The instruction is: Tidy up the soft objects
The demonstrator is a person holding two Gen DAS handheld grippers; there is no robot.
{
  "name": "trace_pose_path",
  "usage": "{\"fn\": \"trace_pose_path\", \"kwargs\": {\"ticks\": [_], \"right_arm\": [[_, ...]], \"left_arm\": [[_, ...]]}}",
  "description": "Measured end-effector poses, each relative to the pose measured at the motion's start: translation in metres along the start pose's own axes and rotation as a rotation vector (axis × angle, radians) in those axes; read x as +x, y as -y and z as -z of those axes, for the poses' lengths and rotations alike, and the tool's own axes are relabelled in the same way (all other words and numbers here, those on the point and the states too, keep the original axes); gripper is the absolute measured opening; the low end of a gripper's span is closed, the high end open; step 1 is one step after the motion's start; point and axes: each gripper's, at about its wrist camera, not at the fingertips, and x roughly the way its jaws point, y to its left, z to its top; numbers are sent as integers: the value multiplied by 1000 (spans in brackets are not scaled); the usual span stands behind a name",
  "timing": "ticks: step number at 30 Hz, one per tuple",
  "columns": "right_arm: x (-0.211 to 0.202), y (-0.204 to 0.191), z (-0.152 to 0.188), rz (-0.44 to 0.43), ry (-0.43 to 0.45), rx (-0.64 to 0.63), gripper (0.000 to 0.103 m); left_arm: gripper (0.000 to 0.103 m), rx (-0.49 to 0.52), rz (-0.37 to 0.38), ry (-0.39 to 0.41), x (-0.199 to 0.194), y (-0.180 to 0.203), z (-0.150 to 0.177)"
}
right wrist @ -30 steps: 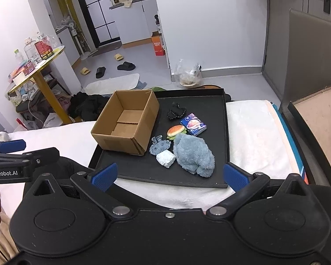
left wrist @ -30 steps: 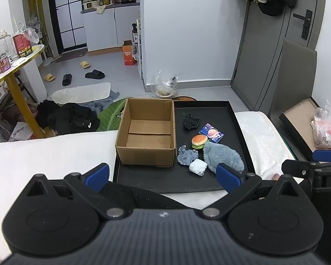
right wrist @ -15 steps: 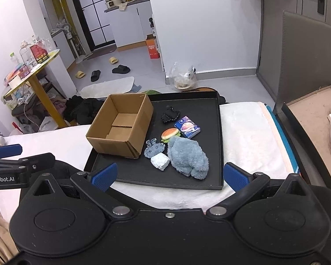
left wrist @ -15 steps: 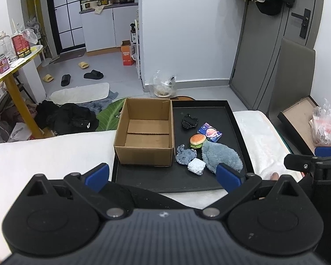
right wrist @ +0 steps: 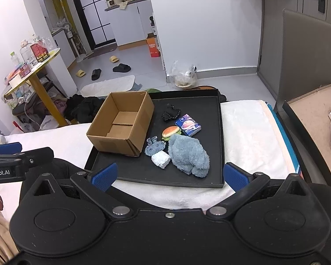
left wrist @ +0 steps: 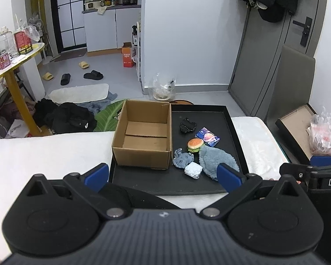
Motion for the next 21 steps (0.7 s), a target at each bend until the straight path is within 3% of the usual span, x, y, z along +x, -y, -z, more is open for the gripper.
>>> {"fn": "trace_pose_path", "kwargs": {"ticks": [21], "right_arm": [[2, -2, -1, 3, -2, -8, 103]], "left_arm": [[103, 2, -15, -10, 1, -4, 0]]}}
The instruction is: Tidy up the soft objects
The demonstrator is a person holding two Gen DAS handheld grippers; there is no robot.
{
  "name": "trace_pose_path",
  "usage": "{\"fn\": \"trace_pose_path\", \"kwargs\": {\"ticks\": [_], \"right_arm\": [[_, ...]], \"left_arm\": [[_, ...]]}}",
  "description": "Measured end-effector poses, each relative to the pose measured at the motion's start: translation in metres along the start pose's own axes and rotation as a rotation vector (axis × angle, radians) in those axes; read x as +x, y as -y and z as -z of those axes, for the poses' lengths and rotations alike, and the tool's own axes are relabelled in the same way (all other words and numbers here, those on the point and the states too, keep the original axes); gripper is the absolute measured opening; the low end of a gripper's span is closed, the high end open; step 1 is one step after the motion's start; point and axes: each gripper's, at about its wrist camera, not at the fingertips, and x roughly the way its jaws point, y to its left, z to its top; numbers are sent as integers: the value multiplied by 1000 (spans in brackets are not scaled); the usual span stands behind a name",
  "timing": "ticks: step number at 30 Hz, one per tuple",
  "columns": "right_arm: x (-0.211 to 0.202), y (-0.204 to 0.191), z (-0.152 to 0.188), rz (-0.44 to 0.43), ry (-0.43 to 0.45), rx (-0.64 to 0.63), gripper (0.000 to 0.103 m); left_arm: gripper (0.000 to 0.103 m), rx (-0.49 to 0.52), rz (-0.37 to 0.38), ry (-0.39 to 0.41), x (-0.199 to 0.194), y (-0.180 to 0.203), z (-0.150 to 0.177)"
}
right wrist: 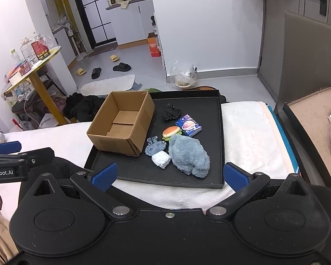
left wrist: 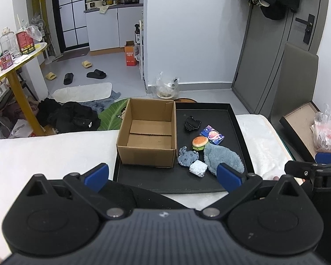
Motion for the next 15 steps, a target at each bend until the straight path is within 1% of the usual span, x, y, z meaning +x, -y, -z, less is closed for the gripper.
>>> {"fn": "trace_pose_path", "kwargs": {"ticks": [8, 15], "right_arm": [[2, -2, 0, 5, -7, -3, 103], [9, -3, -3, 7, -17, 0, 103]], "left_arm": [[103, 7, 4, 0, 5, -2, -2], [103, 12, 9, -19, 16, -3, -5]]}}
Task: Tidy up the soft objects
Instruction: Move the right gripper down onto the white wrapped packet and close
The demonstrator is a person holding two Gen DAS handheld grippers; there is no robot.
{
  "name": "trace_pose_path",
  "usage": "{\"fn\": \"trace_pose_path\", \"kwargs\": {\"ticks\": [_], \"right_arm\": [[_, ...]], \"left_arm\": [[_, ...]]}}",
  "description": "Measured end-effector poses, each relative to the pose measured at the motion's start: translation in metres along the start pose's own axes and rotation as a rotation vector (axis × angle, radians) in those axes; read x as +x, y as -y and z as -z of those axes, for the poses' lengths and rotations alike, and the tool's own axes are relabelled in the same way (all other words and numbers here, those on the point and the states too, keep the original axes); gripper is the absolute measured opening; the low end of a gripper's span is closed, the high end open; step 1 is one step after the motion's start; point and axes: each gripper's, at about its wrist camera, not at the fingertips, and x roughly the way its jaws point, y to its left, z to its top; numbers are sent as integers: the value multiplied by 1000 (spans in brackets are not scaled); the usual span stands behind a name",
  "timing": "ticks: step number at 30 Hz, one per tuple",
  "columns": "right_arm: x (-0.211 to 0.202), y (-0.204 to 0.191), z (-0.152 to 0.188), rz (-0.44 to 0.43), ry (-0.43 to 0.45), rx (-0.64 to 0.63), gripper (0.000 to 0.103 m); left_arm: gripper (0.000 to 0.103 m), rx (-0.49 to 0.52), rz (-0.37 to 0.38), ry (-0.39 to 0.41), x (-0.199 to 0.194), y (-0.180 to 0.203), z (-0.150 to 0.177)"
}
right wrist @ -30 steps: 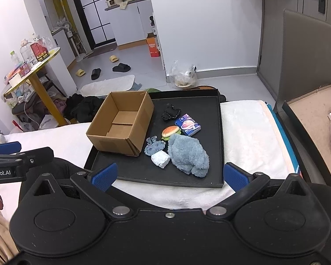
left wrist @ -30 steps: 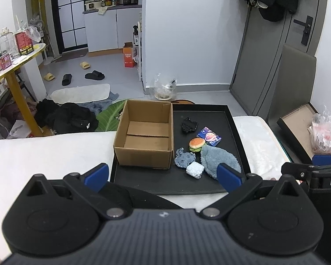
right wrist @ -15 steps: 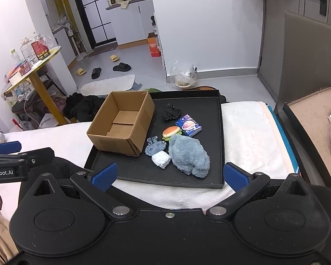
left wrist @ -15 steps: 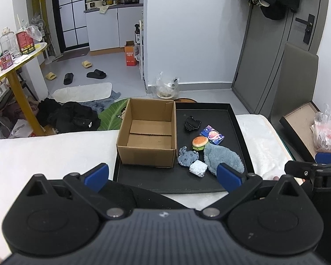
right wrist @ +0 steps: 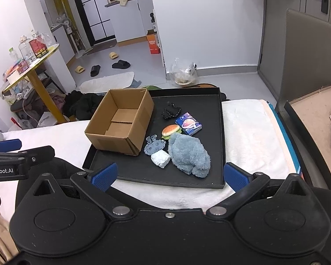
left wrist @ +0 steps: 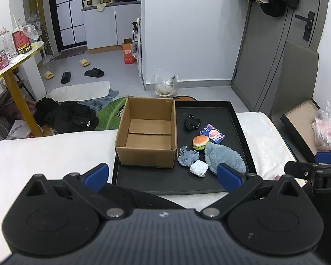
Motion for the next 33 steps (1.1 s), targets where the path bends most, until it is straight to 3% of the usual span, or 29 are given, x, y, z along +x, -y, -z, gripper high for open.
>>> {"fn": "trace_pose_path", "kwargs": {"ticks": [24, 33], "right_arm": [[73, 15, -12, 14, -76, 84, 103], [111, 19, -11, 21, -116, 133, 99]], "left_arm": [[103, -27, -19, -65, 65, -26, -20], [102, -101, -43, -102, 100, -48, -23]]}}
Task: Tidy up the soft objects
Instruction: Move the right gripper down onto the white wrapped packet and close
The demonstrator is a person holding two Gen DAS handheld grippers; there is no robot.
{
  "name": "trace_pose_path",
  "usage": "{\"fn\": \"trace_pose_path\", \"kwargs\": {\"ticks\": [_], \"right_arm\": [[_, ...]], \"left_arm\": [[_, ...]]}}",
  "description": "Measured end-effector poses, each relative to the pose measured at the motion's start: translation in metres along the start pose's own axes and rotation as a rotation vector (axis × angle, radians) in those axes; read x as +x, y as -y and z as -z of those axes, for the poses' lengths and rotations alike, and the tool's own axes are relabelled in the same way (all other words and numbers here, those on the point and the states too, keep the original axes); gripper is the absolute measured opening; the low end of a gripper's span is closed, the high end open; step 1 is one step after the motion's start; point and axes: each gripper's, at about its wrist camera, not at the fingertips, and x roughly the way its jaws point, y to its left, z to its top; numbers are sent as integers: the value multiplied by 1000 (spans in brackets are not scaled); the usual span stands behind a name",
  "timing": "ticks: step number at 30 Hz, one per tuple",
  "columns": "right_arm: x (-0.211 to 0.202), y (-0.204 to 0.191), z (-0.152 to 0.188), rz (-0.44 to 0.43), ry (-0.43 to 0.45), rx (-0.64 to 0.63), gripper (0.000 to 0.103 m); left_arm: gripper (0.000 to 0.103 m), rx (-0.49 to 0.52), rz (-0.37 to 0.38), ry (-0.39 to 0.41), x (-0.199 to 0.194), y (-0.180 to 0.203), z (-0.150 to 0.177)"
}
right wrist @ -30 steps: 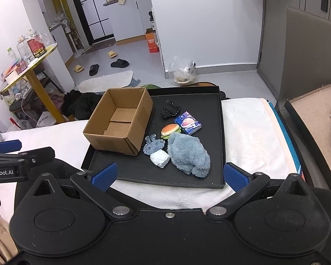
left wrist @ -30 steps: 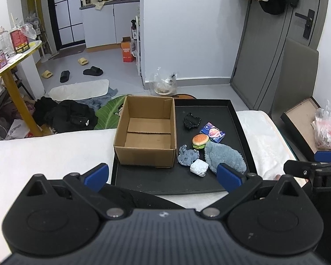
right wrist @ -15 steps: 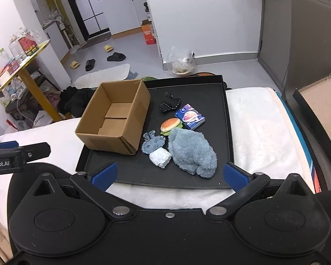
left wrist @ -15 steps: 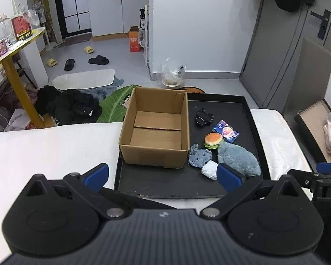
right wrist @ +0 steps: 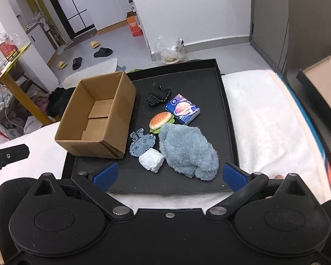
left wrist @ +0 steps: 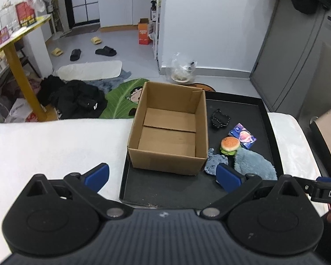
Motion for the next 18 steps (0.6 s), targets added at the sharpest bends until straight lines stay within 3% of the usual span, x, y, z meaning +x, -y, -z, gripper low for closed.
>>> {"fn": "trace_pose_path", "kwargs": {"ticks": [18], "right_arm": [[74, -6, -5, -16, -120, 63, 87]], "left_arm": [[99, 36, -58, -66, 60, -7, -10]]}}
